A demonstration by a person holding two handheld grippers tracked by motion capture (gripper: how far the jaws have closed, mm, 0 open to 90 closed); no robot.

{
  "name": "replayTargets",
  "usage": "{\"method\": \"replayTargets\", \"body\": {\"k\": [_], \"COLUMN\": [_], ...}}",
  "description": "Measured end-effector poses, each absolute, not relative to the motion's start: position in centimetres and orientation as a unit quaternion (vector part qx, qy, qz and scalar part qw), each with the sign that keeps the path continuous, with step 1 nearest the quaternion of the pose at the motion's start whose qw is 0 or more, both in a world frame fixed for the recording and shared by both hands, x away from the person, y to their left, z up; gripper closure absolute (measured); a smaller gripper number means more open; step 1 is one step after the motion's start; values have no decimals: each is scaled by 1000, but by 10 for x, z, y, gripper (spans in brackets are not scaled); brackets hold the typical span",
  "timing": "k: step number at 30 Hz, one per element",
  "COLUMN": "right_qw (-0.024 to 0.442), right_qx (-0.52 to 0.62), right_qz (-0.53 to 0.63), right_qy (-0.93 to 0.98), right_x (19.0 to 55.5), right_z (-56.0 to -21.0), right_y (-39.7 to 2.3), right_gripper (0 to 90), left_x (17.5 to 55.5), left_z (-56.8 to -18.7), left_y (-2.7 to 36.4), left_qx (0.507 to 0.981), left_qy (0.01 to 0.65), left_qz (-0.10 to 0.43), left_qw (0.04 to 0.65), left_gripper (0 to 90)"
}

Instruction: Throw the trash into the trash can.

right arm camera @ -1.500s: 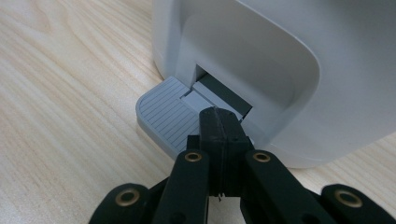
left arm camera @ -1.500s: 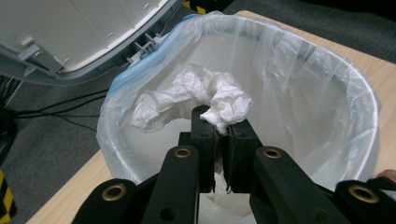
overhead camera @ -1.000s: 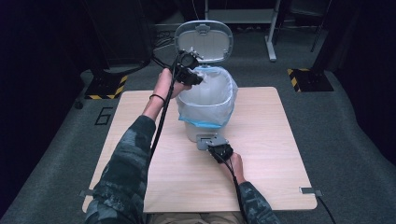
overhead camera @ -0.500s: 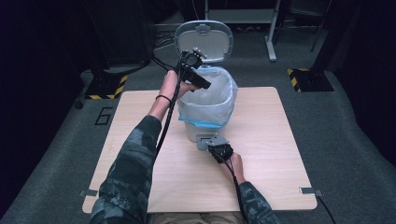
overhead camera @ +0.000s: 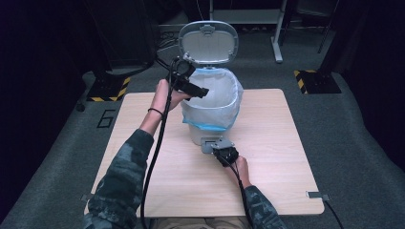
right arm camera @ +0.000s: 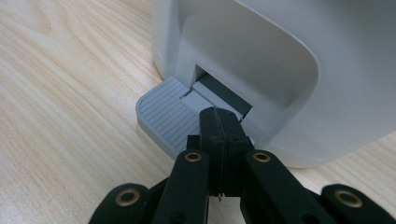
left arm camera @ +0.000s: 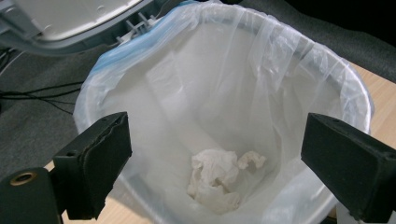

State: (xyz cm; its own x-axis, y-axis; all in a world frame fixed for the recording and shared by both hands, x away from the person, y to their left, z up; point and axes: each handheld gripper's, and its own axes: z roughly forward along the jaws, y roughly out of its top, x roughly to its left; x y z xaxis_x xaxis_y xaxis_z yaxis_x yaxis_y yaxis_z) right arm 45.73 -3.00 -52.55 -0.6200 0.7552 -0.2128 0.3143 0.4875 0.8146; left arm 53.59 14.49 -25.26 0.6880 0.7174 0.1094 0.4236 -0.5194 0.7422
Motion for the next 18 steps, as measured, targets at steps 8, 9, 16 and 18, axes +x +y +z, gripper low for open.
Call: {"method": "replayTargets", "body": {"k": [8,9,16,18], "right_qw": [288,289,286,284], "right_qx": [331,330,331,331], "right_qz": [384,384,386,386], "right_qy": [812,812,812,813], "right_x": [458,458,458,458], "right_z": [-526,-526,-526,-526], "right_y": [-30,-30,-30,-30], "right_gripper": [900,900,900,900], "left_x": [520,519,506,504], "left_z": [-262,-263,-274,-277], "left_y": [173,176,198,202], "left_qx": [836,835,831,829], "left_qy": [344,346,351,355], "left_qz": [219,219,223,223], "left_qw": [367,368,370,372], "left_gripper": [80,81,80,80]}}
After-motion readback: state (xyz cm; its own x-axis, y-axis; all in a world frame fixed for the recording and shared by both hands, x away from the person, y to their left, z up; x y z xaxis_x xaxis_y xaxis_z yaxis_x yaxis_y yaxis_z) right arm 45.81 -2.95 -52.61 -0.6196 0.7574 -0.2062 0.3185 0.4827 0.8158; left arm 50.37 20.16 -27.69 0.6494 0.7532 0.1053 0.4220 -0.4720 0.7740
